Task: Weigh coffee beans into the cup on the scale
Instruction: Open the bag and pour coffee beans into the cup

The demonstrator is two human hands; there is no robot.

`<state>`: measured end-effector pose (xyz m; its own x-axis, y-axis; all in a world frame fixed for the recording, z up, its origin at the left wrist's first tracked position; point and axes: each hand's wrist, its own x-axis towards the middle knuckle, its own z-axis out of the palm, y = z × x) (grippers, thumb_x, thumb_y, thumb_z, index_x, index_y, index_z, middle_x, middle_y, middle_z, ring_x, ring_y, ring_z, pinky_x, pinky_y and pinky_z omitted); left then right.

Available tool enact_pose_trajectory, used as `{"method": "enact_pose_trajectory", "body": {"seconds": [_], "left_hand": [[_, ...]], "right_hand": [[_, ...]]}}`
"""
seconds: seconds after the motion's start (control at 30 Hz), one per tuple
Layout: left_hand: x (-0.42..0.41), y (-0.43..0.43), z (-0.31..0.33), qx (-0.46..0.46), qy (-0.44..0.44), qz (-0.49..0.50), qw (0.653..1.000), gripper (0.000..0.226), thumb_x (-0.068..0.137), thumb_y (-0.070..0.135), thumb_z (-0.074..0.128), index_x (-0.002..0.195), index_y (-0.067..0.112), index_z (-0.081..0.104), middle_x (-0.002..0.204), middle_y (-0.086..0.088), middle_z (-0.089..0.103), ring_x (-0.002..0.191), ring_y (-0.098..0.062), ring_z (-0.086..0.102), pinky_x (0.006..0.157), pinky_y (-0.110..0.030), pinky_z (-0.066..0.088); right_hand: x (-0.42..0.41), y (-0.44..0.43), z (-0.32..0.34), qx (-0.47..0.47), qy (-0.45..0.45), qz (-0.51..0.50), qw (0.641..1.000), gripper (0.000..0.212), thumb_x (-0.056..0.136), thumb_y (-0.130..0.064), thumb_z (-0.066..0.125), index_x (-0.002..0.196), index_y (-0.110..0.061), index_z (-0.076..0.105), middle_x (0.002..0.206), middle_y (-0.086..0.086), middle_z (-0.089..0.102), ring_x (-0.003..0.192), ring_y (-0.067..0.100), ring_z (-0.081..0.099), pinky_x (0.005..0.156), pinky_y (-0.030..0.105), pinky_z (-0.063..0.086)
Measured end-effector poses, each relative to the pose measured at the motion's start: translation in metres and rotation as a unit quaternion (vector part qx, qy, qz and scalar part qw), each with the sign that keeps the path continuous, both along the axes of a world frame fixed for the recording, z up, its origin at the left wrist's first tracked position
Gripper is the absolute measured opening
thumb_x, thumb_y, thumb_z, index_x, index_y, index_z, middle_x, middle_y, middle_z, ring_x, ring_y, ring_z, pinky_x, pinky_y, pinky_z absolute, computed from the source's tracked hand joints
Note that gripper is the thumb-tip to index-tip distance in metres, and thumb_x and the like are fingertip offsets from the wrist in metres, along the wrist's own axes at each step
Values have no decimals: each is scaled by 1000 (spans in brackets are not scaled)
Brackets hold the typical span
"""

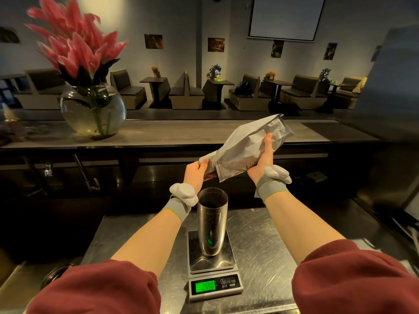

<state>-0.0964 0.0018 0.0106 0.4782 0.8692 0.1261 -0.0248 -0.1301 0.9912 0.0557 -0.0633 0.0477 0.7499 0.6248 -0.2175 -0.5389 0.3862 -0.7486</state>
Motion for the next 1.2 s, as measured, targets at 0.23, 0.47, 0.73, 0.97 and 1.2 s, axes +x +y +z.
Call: {"method": "enact_pose_trajectory", "body": {"seconds": [0.23,0.47,0.73,0.97,1.2], "left_hand": [[-1,-2,1,-11,-18,-10,1000,36,95,24,38,120,1,51,120,-25,57,100,-35,62,64,-20,55],[0,-1,1,-16,-20,-12,1000,35,96,22,37,119,0,50,120,-25,56,90,-27,61,55,-13,54],[-2,-4,1,-11,-11,-19,1000,36,95,25,37,122,3,49,121,-24,56,99,-33,62,60,-15,54],[-2,-3,1,-15,-14,-15,1000,36,95,24,37,121,1,49,122,-25,55,104,-37,60,74,-29,56],[-1,-4,1,-20,-25,-19,999,35,95,23,38,120,1,50,119,-24,56,93,-29,62,58,-14,54]], "right_hand": [[1,-1,2,4,-1,-2,1000,93,70,-70,64,147,-24,36,147,5,46,133,28,43,115,49,33],[1,-1,2,2,3,-5,1000,93,72,-68,64,148,-23,35,147,6,46,133,28,44,115,49,34],[1,-1,3,13,4,-14,1000,91,71,-67,66,146,-23,38,144,6,50,130,29,47,113,50,35],[0,0,0,5,1,-10,1000,94,69,-69,65,146,-24,37,145,6,49,131,29,46,113,49,35],[1,-1,1,12,-6,-12,1000,89,71,-67,65,145,-25,39,143,5,51,129,29,48,113,50,36]]}}
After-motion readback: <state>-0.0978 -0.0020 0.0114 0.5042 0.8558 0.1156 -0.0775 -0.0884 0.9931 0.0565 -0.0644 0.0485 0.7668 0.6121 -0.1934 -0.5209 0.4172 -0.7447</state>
